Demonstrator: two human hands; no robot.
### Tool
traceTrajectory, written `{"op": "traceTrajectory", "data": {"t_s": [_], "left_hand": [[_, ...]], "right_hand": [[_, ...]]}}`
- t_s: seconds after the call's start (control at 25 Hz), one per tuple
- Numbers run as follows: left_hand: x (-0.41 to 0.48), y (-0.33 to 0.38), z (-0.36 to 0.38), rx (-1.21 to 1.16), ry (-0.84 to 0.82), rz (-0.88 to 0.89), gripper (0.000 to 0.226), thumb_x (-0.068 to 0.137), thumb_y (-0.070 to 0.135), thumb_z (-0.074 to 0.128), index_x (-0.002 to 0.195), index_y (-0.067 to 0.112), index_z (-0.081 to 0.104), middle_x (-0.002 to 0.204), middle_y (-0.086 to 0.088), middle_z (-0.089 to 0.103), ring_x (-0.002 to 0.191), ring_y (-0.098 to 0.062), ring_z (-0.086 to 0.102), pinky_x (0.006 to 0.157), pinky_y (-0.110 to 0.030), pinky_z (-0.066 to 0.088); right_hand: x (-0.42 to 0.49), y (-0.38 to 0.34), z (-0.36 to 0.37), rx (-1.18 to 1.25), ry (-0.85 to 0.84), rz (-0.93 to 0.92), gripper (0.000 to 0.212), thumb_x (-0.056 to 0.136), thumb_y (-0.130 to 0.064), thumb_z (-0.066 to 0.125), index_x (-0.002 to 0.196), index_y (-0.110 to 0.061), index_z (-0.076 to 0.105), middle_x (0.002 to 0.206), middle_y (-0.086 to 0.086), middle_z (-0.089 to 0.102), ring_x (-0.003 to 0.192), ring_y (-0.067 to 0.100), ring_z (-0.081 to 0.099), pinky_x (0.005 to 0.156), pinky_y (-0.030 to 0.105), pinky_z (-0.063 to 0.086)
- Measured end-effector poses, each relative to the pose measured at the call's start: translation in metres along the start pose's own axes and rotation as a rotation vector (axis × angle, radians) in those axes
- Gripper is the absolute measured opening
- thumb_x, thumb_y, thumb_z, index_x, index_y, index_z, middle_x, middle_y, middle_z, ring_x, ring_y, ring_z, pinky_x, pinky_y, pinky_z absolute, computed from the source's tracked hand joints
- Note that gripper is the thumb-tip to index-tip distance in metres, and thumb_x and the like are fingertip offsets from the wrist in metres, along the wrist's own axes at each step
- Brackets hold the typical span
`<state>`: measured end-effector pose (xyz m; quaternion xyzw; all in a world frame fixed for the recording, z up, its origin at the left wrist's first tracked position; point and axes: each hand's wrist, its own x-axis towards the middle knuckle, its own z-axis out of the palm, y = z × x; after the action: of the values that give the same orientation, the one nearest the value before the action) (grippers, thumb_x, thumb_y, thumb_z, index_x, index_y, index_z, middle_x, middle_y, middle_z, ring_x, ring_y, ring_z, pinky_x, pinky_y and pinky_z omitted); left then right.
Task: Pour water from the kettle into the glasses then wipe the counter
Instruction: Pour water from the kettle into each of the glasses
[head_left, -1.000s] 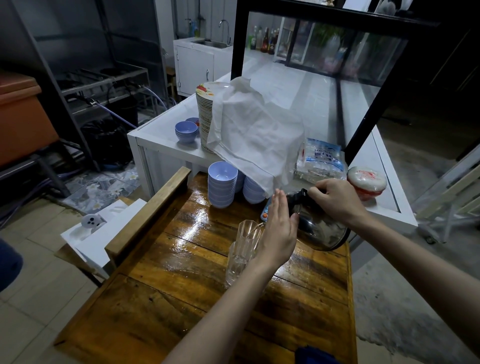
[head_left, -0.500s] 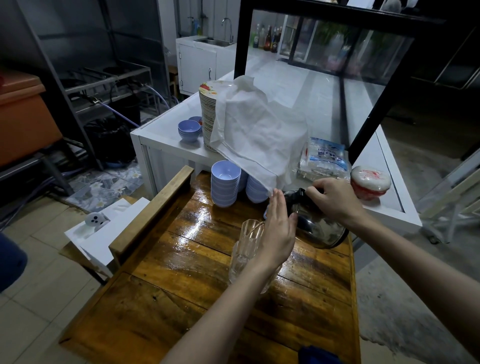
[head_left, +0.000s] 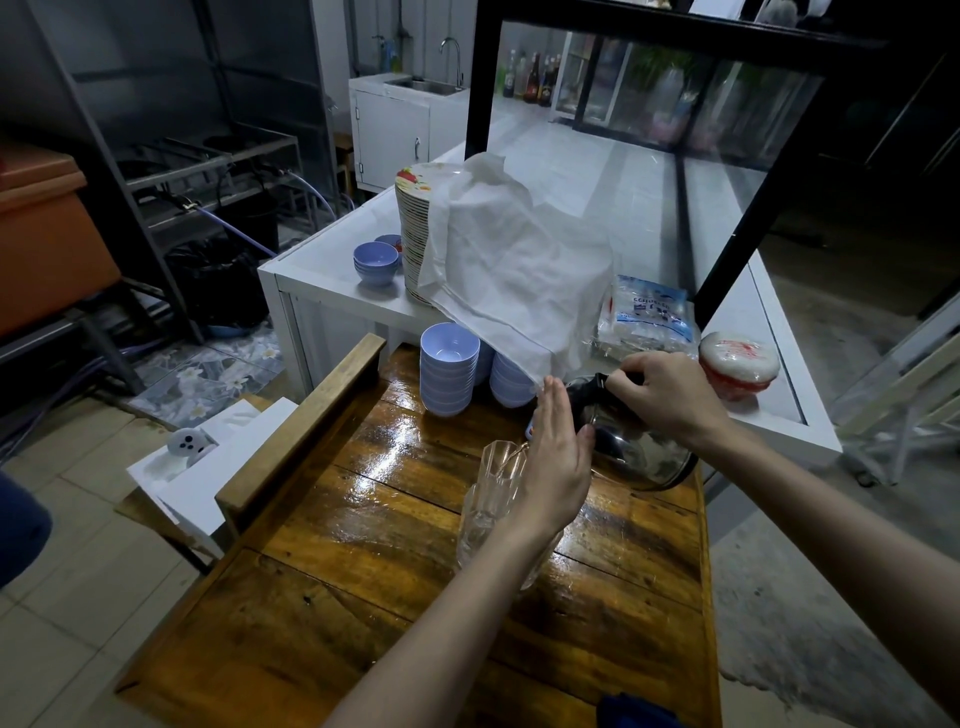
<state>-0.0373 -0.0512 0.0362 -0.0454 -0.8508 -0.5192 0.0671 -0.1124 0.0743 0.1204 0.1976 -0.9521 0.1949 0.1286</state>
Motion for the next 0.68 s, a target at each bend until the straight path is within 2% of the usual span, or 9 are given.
{"op": "traceTrajectory", "data": {"t_s": [0.32, 0.68], "left_hand": [[0.0011, -0.0029, 0.0003, 0.013, 0.020, 0.004, 0.062, 0.105, 0.034, 0.025, 0.152, 0.012, -0.009, 0.161, -0.002, -0.014, 0.146, -0.008, -0.016, 0.121, -0.029, -0.004], [0.0002, -0.0026, -0.0003, 0.004, 0.046, 0.008, 0.062, 0.105, 0.032, 0.026, 0.152, 0.010, -0.007, 0.161, -0.003, -0.013, 0.146, -0.008, -0.015, 0.121, -0.029, -0.003]], "right_hand": [[0.0011, 0.0006, 0.0016, 0.002, 0.000, -0.017, 0.031, 0.084, -0.028, 0.058, 0.063, -0.006, 0.067, 0.059, 0.013, 0.065, 0.057, 0.029, 0.060, 0.055, 0.041, 0.050], [0.0053, -0.0011, 0.0015, -0.006, -0.004, -0.070, 0.047, 0.076, -0.045, 0.041, 0.059, -0.006, 0.063, 0.053, 0.010, 0.061, 0.050, 0.026, 0.057, 0.051, 0.040, 0.048]]}}
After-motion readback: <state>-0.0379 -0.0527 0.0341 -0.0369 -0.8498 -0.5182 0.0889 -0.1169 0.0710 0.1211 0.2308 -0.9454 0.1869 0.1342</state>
